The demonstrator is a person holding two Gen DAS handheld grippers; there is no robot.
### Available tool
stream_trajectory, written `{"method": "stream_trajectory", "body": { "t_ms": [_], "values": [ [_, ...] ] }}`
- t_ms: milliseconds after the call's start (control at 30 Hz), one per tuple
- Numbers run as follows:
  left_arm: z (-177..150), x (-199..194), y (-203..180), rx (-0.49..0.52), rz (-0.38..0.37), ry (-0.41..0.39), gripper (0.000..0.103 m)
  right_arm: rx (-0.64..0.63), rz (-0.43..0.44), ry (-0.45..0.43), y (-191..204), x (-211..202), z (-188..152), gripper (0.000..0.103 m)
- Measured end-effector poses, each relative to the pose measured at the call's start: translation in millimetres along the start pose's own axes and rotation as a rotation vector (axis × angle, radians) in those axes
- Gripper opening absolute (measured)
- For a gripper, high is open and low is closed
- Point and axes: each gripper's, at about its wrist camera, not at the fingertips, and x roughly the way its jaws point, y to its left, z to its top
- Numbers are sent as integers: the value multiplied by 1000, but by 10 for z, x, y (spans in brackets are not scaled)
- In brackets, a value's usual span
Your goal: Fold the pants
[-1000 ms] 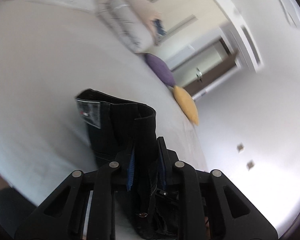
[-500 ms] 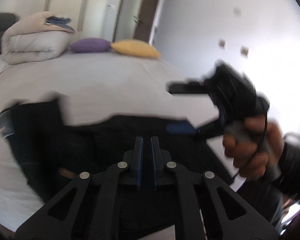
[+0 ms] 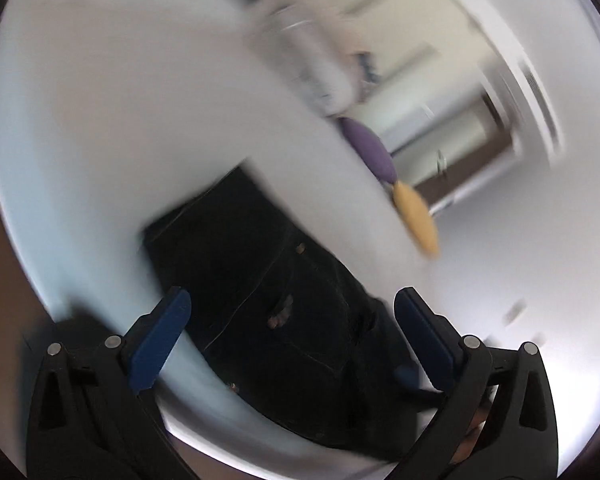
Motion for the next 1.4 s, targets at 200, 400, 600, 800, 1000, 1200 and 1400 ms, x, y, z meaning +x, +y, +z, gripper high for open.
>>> {"method": "stream_trajectory", "body": {
  "t_ms": [200, 400, 600, 800, 1000, 1200, 1400],
  "values": [
    [-8, 217, 483, -253, -111, 28, 103, -1, -11, 6, 17, -46, -9, 94],
    [111, 443, 882, -332, -162, 32, 93, 7, -33, 15, 29, 57, 28, 90],
    [243, 434, 1291, -447, -240, 50, 61, -9, -34, 45, 96, 177, 34, 82],
    [329, 469, 1240, -370, -187, 54, 14, -9, -49, 53, 64, 270, 43, 76],
    [387, 395, 149, 141, -40, 23, 11, 10, -35, 40, -16, 222, 77, 70],
    [-499, 614, -1086, 861, 84, 75, 11, 15, -3, -11, -36, 32, 167, 82],
    [-1554, 903, -1378, 1257, 145, 166, 11, -14, 53, -5, 38, -218, 161, 96]
  ]
}}
